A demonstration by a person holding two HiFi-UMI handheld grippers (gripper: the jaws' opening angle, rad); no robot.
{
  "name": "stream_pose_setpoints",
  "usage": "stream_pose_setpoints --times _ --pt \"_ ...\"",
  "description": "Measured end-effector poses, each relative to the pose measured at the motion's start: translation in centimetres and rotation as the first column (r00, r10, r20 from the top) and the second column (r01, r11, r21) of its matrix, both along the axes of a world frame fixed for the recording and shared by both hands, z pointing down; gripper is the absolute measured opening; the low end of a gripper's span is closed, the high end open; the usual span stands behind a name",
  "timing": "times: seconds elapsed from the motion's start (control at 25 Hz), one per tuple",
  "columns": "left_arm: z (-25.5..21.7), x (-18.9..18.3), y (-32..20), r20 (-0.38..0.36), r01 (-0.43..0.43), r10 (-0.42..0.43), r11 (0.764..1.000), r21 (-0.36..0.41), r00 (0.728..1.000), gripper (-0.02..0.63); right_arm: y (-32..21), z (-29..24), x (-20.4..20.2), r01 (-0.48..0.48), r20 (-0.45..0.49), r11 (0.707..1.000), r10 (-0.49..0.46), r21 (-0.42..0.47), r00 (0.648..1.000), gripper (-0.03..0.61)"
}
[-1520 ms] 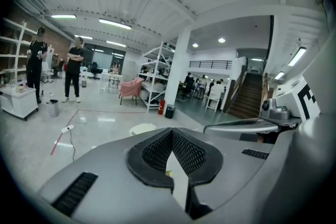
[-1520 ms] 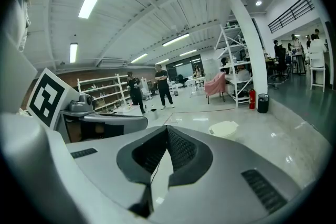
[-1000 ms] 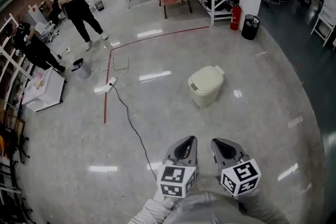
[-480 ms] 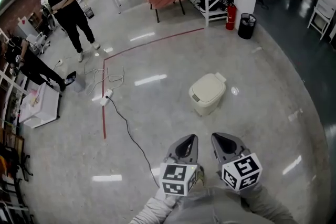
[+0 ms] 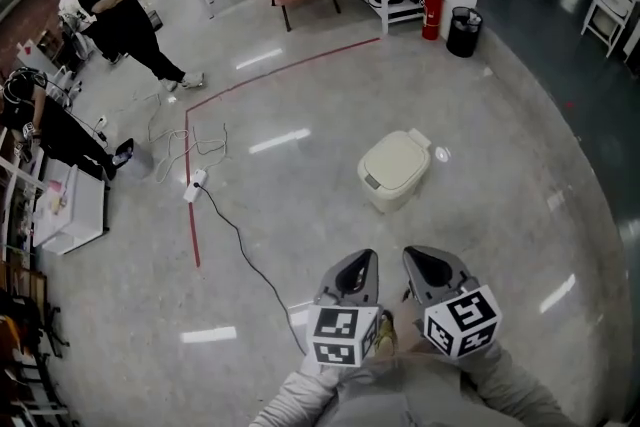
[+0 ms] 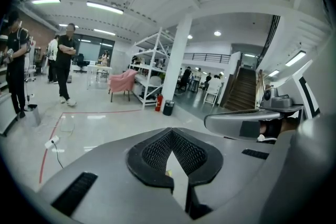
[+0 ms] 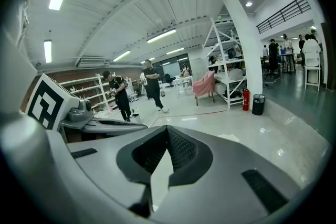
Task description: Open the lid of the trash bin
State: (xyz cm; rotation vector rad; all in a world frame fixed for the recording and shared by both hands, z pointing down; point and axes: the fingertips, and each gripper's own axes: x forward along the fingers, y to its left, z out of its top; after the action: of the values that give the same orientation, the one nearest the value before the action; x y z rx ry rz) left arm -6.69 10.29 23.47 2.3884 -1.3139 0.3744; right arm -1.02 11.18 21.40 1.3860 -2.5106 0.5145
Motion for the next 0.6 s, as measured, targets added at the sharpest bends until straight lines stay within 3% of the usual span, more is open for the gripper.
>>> stream_pose_setpoints --times 0.6 --pt "3.4 0.4 -8.1 0.025 0.060 -0.058 0.996 -0.071 0.998 0.005 -8.5 2.8 1.5 0.043 -0.027 0.997 -0.044 -0.067 0.999 -0.005"
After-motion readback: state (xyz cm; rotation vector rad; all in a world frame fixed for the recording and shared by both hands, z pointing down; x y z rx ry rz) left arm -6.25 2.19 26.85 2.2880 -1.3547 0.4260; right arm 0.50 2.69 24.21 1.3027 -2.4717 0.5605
